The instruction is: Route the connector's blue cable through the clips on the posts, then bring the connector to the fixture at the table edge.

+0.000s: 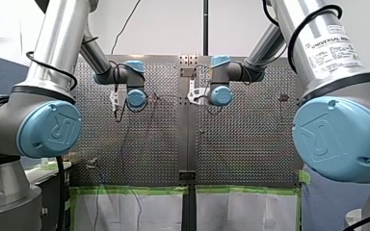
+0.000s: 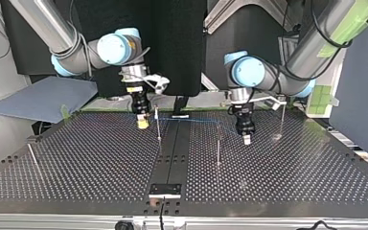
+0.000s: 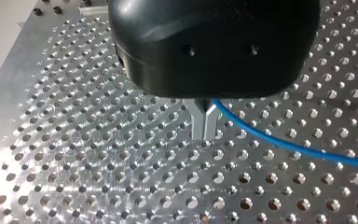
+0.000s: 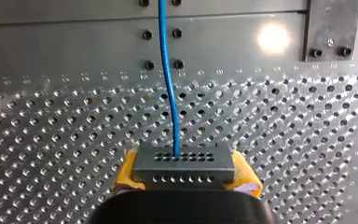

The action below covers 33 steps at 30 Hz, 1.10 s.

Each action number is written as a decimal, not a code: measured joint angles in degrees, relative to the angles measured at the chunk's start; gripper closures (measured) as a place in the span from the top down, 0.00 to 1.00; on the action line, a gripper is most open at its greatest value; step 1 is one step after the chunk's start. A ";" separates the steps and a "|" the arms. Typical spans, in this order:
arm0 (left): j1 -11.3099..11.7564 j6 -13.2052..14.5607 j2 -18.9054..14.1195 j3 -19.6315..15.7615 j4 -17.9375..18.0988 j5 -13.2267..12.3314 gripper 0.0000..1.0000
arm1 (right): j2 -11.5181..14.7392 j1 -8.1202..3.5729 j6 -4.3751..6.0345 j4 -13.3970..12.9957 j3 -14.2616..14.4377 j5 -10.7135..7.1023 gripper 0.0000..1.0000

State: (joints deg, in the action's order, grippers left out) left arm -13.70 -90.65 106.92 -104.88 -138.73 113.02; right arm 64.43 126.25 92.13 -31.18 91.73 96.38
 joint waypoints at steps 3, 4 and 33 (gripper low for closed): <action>0.49 -0.03 0.03 0.02 0.01 -0.83 0.01 | -0.02 -0.61 0.00 0.04 -0.33 -0.09 0.00; 0.63 -0.05 0.04 0.04 0.03 -1.09 0.01 | -0.03 -0.87 0.00 0.05 -0.47 -0.16 0.00; 2.34 -1.77 5.04 3.49 -3.21 -6.67 0.56 | -1.64 -3.24 -0.45 0.82 -2.21 -2.41 0.00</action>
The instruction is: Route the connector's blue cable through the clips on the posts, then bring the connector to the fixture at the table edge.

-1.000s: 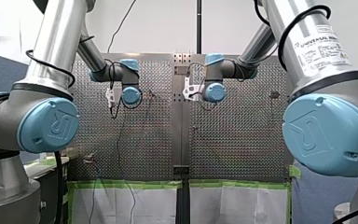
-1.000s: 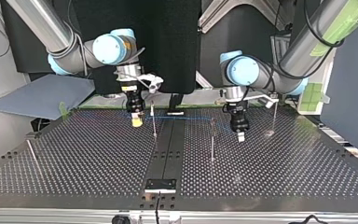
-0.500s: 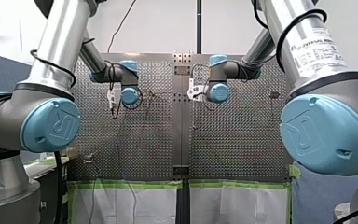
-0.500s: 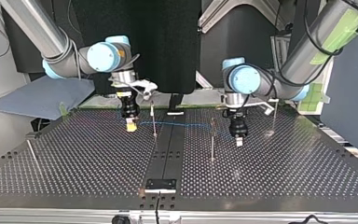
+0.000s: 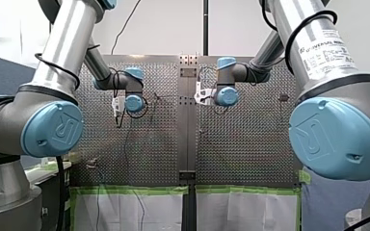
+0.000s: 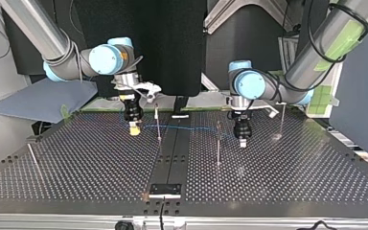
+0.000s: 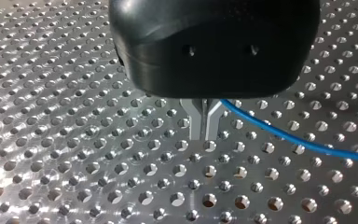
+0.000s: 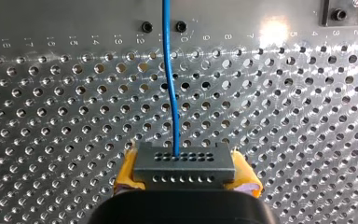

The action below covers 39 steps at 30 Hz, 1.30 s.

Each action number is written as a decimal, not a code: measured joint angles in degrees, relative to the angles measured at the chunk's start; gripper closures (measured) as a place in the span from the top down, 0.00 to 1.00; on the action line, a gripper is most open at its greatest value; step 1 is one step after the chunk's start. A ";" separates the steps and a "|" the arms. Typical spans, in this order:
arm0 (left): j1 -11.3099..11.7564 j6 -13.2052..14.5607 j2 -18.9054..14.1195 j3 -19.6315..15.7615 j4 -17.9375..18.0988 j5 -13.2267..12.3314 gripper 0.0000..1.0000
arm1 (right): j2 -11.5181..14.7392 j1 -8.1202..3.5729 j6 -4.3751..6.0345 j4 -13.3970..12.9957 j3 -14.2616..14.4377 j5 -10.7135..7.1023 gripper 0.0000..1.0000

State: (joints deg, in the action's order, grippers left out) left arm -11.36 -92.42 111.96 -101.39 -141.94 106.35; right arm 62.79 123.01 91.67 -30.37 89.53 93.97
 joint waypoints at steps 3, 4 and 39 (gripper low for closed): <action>0.11 -0.22 -0.02 -0.01 -0.51 -0.94 0.95 | -0.04 0.02 -0.05 0.02 0.00 -0.09 0.00; 0.14 -0.37 -0.03 -0.02 -0.65 -1.31 0.95 | -0.05 0.02 -0.06 0.05 0.00 -0.14 0.00; -0.87 -14.95 -10.53 -10.49 0.19 -6.04 1.00 | -0.06 0.22 -0.25 0.91 -0.01 -1.39 0.00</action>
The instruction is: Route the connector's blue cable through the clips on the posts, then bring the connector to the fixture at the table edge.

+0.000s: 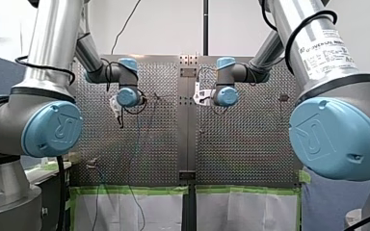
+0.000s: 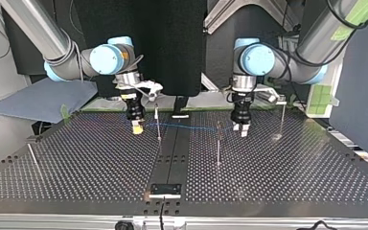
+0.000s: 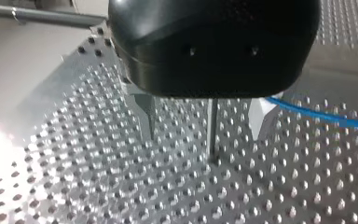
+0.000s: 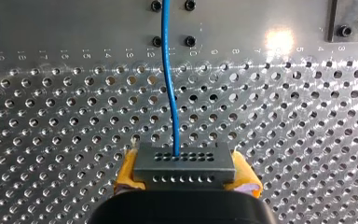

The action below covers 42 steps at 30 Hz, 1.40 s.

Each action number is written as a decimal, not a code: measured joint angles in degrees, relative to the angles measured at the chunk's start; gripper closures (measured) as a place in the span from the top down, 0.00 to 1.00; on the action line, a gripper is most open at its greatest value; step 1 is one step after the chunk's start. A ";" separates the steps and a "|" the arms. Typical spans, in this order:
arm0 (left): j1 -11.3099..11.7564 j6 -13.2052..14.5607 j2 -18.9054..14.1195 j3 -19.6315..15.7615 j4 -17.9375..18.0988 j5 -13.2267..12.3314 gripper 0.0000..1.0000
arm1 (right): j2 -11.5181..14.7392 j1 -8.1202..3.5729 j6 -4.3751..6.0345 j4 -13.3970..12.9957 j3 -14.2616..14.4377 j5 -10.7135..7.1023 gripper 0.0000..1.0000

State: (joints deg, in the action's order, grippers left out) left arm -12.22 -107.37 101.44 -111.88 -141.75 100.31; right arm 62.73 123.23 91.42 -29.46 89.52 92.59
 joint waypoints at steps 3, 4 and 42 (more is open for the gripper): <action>-0.33 -1.37 -1.31 -1.36 -0.08 -1.38 1.00 | 0.00 0.03 0.00 0.02 0.00 -0.02 0.00; -0.46 -1.78 -1.60 -1.78 -0.13 -1.78 1.00 | 0.00 0.06 0.00 0.05 0.00 -0.03 0.00; -2.66 1.35 -4.63 -4.47 -4.23 -6.31 1.00 | 0.00 0.11 0.14 0.35 -0.02 -0.61 0.00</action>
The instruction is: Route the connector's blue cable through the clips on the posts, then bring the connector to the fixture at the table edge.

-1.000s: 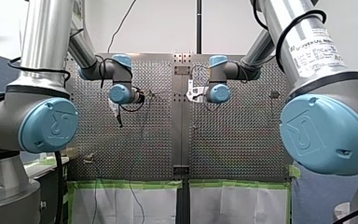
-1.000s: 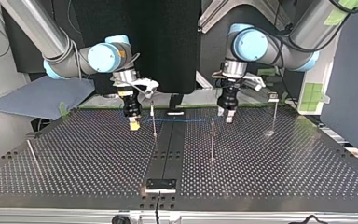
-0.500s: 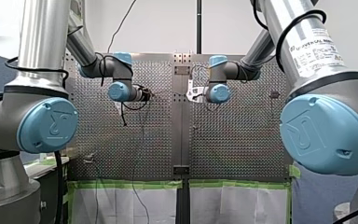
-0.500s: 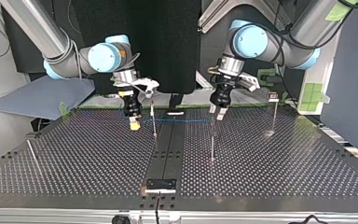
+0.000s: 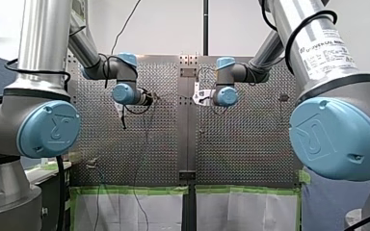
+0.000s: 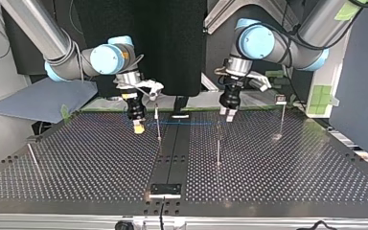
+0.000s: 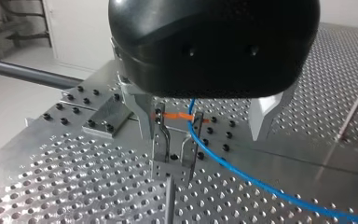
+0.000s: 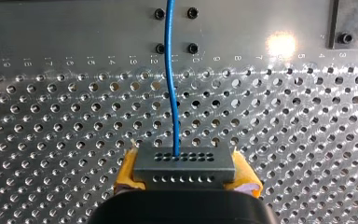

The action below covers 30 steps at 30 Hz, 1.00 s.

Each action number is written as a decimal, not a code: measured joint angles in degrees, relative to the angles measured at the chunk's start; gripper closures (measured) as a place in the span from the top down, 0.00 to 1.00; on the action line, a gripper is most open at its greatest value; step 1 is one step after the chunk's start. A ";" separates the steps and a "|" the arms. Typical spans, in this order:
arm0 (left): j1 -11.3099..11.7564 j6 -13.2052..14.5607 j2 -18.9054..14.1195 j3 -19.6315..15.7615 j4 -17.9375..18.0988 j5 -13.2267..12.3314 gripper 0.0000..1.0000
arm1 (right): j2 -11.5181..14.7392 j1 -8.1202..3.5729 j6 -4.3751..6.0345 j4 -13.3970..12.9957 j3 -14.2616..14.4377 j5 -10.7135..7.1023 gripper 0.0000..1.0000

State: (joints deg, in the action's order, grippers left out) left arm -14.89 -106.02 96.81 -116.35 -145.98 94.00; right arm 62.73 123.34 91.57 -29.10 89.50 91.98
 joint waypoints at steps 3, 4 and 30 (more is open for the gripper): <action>-0.17 1.27 -0.01 0.00 -0.26 0.61 1.00 | -0.01 -0.03 0.02 0.00 0.00 -0.07 0.00; -0.20 1.60 -0.01 0.00 -0.29 0.70 1.00 | 0.00 -0.04 0.03 0.00 0.01 -0.09 0.00; -2.44 6.27 -2.04 0.29 0.71 -1.13 1.00 | 0.00 0.00 0.13 0.03 0.02 -0.17 0.00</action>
State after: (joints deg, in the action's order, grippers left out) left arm -17.33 -99.75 94.77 -116.06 -145.27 92.87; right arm 62.72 123.34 91.69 -29.07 89.52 91.81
